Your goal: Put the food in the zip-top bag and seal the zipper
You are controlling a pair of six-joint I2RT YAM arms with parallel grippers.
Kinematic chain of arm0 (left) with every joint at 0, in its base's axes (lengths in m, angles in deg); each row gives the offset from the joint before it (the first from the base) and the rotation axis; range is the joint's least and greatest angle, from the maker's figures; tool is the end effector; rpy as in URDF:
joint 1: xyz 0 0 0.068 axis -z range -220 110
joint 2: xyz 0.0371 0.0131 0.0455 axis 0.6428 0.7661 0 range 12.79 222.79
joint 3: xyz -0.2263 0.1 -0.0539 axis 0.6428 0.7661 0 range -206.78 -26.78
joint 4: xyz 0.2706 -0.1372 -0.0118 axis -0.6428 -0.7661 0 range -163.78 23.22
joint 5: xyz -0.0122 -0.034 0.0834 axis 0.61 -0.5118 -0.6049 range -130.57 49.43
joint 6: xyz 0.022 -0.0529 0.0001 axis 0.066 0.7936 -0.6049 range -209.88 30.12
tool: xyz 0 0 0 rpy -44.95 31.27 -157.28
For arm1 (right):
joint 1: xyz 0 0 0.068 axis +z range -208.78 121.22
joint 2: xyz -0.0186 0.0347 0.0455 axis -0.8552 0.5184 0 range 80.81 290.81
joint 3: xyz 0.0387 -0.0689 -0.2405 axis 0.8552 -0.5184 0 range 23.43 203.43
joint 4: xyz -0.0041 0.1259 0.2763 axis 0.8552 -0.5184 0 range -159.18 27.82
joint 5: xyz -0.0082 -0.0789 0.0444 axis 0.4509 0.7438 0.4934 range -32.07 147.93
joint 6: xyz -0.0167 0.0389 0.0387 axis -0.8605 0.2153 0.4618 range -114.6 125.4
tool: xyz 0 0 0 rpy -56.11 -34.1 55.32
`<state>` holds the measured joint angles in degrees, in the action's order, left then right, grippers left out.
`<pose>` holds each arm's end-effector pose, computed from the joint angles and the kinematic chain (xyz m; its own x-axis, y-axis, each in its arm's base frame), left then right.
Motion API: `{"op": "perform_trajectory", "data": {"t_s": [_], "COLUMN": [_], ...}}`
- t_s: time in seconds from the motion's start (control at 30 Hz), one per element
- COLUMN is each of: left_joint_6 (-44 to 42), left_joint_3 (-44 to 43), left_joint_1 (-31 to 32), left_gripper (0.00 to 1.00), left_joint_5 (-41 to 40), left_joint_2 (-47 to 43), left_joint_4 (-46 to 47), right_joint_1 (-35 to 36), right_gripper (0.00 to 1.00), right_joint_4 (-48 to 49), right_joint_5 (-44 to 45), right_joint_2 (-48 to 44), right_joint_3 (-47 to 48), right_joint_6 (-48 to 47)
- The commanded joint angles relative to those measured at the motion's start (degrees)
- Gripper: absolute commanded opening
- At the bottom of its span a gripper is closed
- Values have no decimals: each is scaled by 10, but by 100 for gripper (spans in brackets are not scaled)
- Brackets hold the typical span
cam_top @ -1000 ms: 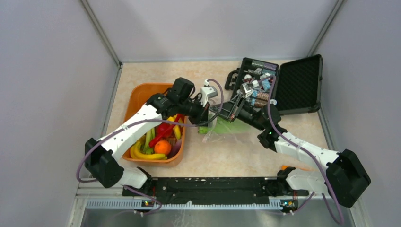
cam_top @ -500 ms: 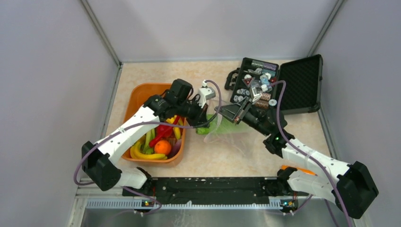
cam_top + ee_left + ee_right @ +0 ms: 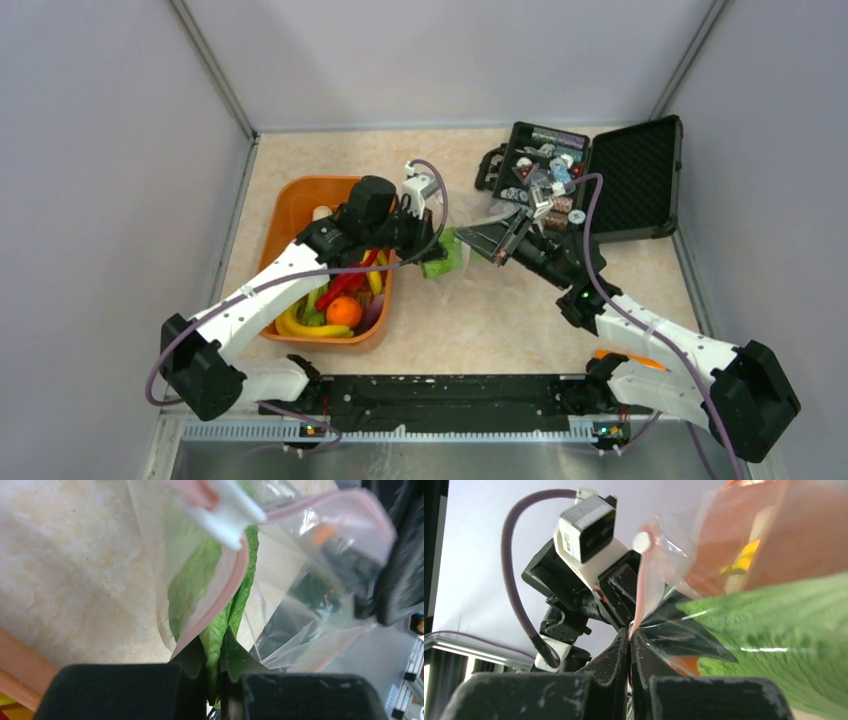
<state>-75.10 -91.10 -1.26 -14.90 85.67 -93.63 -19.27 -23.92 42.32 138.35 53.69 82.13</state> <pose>0.2493 -0.2226 0.2986 -0.6513 0.2276 -0.7239 0.6962 0.5587 -0.4507 0.2131 0.1899 0.2612 -0.7609 0.5875 -0.2753 -0.3306 0.0140 0.9437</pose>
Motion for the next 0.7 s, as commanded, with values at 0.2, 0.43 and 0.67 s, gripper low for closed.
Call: {"op": "perform_trajectory", "data": {"t_s": [0.2,0.43,0.67], "left_joint_6": [175,228,207], "left_joint_3": [55,80,103], "left_joint_1": [7,15,36], "left_gripper": [0,0,15], "left_joint_5": [-31,-51,-63], "left_joint_2": [-15,-1,19], "left_joint_4": [247,315,306], "right_joint_1": [-4,-4,-4], "right_gripper": [0,0,0], "right_joint_4": [70,92,98], "right_joint_5": [-4,-10,6], "right_joint_2": [18,30,21], "right_joint_3": [-1,1,13], "right_joint_6": [19,29,26]}}
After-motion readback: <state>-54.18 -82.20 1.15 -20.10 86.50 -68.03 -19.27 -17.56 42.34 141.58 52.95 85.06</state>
